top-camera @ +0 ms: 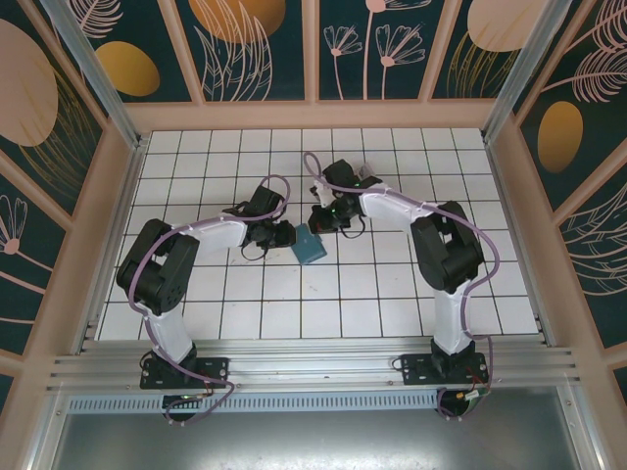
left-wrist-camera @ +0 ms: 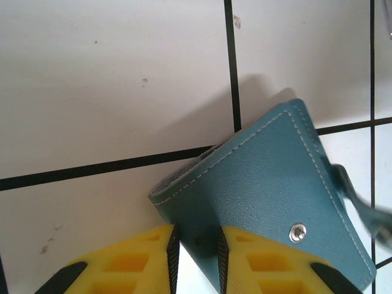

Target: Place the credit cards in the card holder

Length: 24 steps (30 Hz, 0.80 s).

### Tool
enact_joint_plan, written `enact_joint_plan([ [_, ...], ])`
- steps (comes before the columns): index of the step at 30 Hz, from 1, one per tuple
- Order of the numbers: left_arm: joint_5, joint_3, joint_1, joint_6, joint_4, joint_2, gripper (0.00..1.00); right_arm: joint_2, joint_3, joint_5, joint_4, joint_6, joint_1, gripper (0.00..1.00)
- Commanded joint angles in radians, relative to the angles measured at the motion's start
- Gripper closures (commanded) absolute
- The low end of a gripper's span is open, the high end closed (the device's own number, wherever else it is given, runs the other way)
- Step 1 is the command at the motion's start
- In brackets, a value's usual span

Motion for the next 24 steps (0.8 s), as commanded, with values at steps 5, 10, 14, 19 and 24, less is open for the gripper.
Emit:
enact_joint_plan([
  [5, 0.024, 0.012, -0.004, 0.001, 0.020, 0.018, 0.76, 0.038, -0.014, 0.013, 0.034, 0.020, 0.044, 1.00],
  [10, 0.025, 0.007, -0.003, 0.000, 0.024, 0.017, 0.76, 0.049, -0.013, 0.024, 0.042, 0.020, 0.044, 1.00],
  [14, 0.029, 0.002, -0.004, -0.003, 0.031, 0.017, 0.76, 0.056, -0.012, 0.034, 0.052, 0.025, 0.043, 1.00],
  [19, 0.030, 0.000, -0.005, -0.005, 0.034, 0.018, 0.76, 0.065, -0.010, 0.057, 0.048, 0.025, 0.041, 1.00],
  [24, 0.033, 0.004, -0.006, -0.003, 0.034, 0.023, 0.76, 0.069, -0.007, 0.040, 0.055, 0.032, 0.042, 1.00],
])
